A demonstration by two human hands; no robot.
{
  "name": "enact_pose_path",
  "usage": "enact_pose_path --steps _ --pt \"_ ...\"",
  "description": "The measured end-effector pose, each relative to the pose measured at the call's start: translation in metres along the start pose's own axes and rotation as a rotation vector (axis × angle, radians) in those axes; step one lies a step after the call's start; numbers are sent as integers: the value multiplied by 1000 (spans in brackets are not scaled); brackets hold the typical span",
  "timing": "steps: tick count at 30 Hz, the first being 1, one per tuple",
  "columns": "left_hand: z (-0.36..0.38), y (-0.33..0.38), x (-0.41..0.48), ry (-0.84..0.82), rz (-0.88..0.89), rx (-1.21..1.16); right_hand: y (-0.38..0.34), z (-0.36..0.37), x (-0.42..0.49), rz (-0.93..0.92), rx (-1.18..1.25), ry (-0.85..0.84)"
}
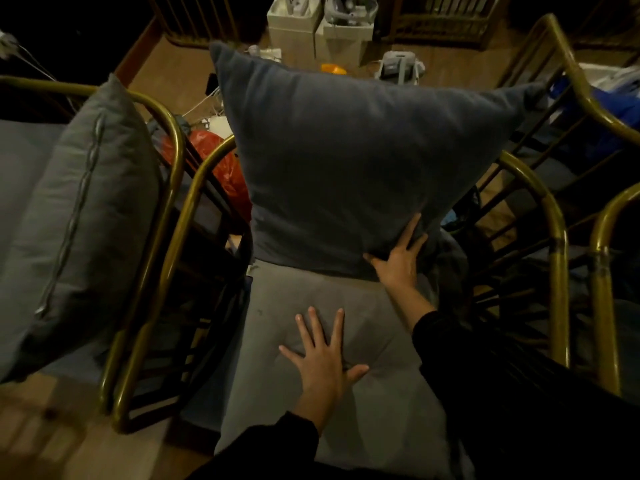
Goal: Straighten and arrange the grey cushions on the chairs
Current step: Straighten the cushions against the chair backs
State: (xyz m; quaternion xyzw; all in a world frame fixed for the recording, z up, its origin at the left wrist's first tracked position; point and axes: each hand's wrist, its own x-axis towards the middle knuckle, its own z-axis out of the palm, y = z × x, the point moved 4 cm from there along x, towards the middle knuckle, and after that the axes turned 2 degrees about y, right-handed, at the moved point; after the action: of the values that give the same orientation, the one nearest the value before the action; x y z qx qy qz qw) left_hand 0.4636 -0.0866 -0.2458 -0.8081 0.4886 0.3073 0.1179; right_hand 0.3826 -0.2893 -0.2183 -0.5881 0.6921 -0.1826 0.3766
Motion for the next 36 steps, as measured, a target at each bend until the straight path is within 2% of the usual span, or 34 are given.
enact_pose_path --steps 3,7,9,12,16,21,24,26,28,31,36 --pt "-3 2 4 -20 -5 -2 -3 -5 3 16 -29 -25" --pt "-21 -1 0 -41 51 -63 -4 -14 -24 64 57 93" --pt "-36 -7 -6 -48 93 -137 -4 -14 -44 83 36 76" --pt "-63 -28 -13 0 137 -184 -24 -10 -71 6 16 7" --pt "-112 -82 -21 192 124 -289 -86 7 -96 -111 4 -169" --pt "-208 -176 -44 601 151 -390 -191 41 -123 -279 24 -337" --pt "-265 -237 -66 830 134 -434 -256 75 -153 -384 40 -356" --pt "-289 -284 -74 887 76 -470 -293 107 -176 -404 57 -369" --pt "-296 -340 -72 850 -19 -520 -323 141 -199 -384 44 -407" --pt "-288 -412 -61 694 -103 -596 -349 192 -227 -265 81 -429" --pt "-264 -475 -37 327 -61 -745 -361 253 -258 -51 -16 -391"
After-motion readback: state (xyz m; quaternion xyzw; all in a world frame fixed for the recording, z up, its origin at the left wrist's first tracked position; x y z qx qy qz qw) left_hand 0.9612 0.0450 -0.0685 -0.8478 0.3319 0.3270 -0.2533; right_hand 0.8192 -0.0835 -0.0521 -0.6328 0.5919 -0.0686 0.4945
